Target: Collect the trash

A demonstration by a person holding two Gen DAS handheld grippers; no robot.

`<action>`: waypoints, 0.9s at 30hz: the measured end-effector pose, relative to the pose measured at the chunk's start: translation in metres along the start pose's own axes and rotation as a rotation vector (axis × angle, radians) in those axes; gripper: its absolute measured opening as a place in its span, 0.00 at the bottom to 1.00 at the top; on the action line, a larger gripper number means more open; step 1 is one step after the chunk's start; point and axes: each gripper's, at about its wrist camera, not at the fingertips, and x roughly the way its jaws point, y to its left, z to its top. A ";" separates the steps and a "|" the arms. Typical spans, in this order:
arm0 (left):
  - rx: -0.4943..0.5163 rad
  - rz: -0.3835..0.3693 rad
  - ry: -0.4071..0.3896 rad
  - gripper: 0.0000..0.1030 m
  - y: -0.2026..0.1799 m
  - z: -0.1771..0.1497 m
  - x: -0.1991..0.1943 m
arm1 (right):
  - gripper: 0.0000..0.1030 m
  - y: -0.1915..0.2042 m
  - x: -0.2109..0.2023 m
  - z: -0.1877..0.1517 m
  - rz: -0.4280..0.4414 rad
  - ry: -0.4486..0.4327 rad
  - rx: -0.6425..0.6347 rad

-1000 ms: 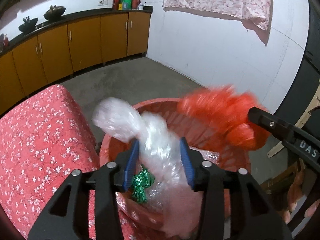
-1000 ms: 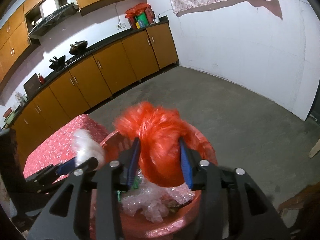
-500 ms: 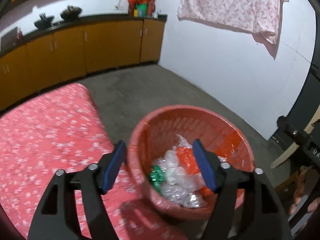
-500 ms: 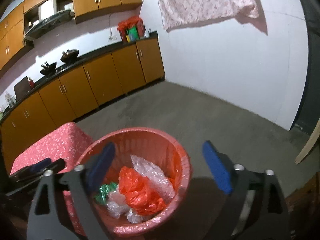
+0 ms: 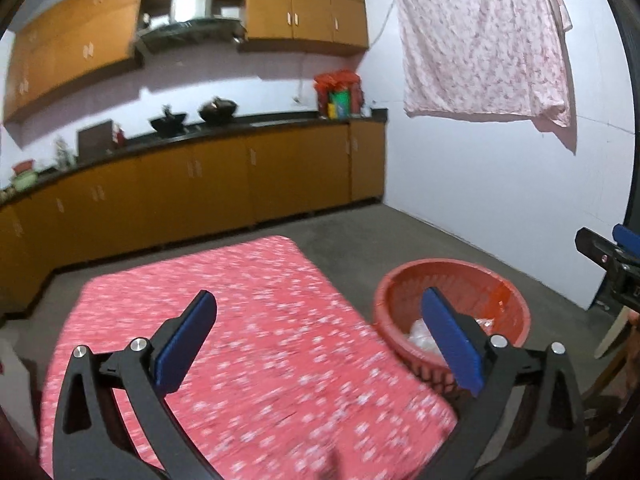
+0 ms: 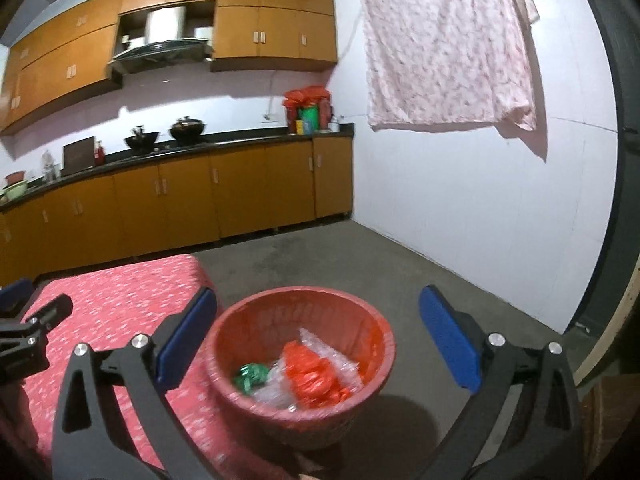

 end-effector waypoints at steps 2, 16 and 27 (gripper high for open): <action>0.014 0.030 -0.013 0.98 0.004 -0.005 -0.018 | 0.96 0.010 -0.015 -0.004 0.005 0.007 -0.017; -0.045 0.099 -0.041 0.98 0.024 -0.030 -0.075 | 0.96 0.049 -0.080 -0.031 0.064 -0.008 -0.062; -0.063 0.128 -0.039 0.98 0.029 -0.043 -0.084 | 0.96 0.059 -0.096 -0.042 0.110 -0.012 -0.075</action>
